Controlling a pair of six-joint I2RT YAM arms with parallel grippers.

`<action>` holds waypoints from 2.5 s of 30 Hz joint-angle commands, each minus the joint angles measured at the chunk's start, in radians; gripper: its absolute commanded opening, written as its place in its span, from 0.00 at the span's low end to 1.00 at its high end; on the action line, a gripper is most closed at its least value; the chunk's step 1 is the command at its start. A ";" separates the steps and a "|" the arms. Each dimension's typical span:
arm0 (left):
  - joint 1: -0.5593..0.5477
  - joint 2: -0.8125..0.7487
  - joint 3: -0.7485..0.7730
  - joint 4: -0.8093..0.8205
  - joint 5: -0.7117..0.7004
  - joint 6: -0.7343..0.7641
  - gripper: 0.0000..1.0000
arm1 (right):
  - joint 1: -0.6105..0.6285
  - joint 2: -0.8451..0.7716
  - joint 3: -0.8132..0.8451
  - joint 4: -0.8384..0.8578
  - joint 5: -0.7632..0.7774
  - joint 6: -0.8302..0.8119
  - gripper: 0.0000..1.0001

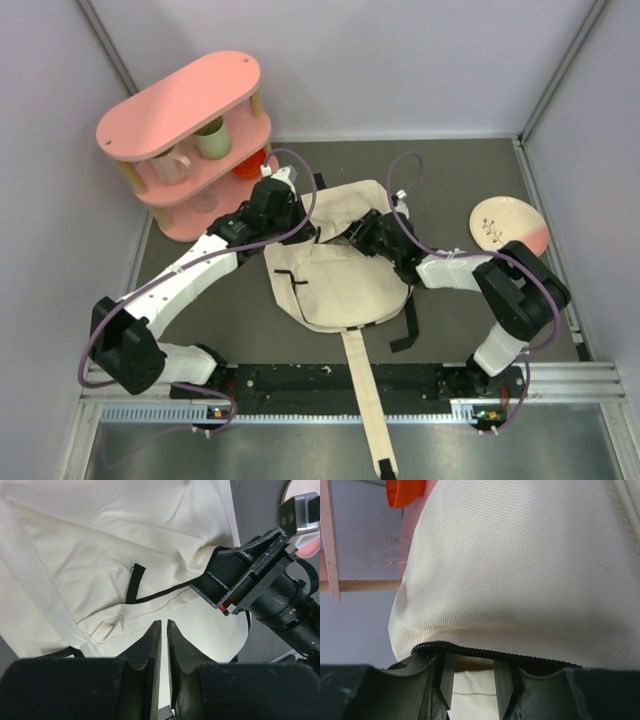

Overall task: Pack the student bag
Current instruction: Place the personal item in the student bag, then zip the student bag at the center of the board.

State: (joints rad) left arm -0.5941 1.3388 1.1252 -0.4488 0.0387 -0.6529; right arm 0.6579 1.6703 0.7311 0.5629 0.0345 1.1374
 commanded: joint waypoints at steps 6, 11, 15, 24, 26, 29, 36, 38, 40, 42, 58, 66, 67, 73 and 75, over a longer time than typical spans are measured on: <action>0.022 -0.084 -0.067 0.001 -0.080 -0.005 0.18 | -0.012 -0.254 -0.130 -0.124 0.042 -0.143 0.48; 0.033 -0.104 -0.099 -0.002 -0.098 -0.019 0.29 | -0.009 -0.389 -0.173 -0.204 0.033 -0.169 0.49; 0.042 -0.121 -0.149 0.004 -0.105 -0.037 0.51 | 0.003 -0.502 -0.177 -0.257 0.041 -0.220 0.48; 0.096 -0.096 -0.271 0.162 0.027 -0.108 0.64 | 0.031 -0.493 0.071 -0.426 -0.066 -0.398 0.48; 0.106 -0.083 -0.272 0.170 0.038 -0.122 0.65 | 0.029 -0.456 0.118 -0.448 -0.109 -0.427 0.48; 0.116 -0.058 -0.292 0.199 0.064 -0.146 0.66 | 0.031 -0.379 0.180 -0.468 -0.154 -0.424 0.48; 0.140 -0.012 -0.372 0.371 0.127 -0.203 0.66 | 0.042 -0.279 0.246 -0.463 -0.229 -0.412 0.48; 0.146 0.005 -0.349 0.320 0.109 -0.183 0.66 | 0.045 -0.274 0.246 -0.469 -0.226 -0.416 0.48; 0.151 0.022 -0.355 0.326 0.101 -0.174 0.66 | 0.045 -0.274 0.241 -0.468 -0.226 -0.416 0.48; 0.155 0.036 -0.363 0.354 0.118 -0.175 0.66 | 0.048 -0.270 0.243 -0.471 -0.232 -0.418 0.48; 0.166 0.080 -0.403 0.527 0.242 -0.211 0.09 | 0.057 -0.235 0.248 -0.495 -0.261 -0.416 0.48; 0.169 0.033 -0.395 0.519 0.282 -0.185 0.00 | 0.059 -0.215 0.278 -0.520 -0.283 -0.441 0.48; 0.169 0.025 -0.400 0.519 0.283 -0.183 0.00 | 0.060 -0.207 0.296 -0.532 -0.291 -0.449 0.48; 0.169 -0.047 -0.407 0.501 0.285 -0.159 0.00 | 0.074 -0.164 0.335 -0.549 -0.288 -0.470 0.48; 0.169 -0.064 -0.412 0.496 0.286 -0.151 0.00 | 0.074 -0.147 0.343 -0.549 -0.278 -0.467 0.48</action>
State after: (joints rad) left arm -0.4183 1.3472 0.7139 -0.0143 0.2630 -0.8326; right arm 0.7124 1.4998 1.0126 0.0010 -0.2459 0.6941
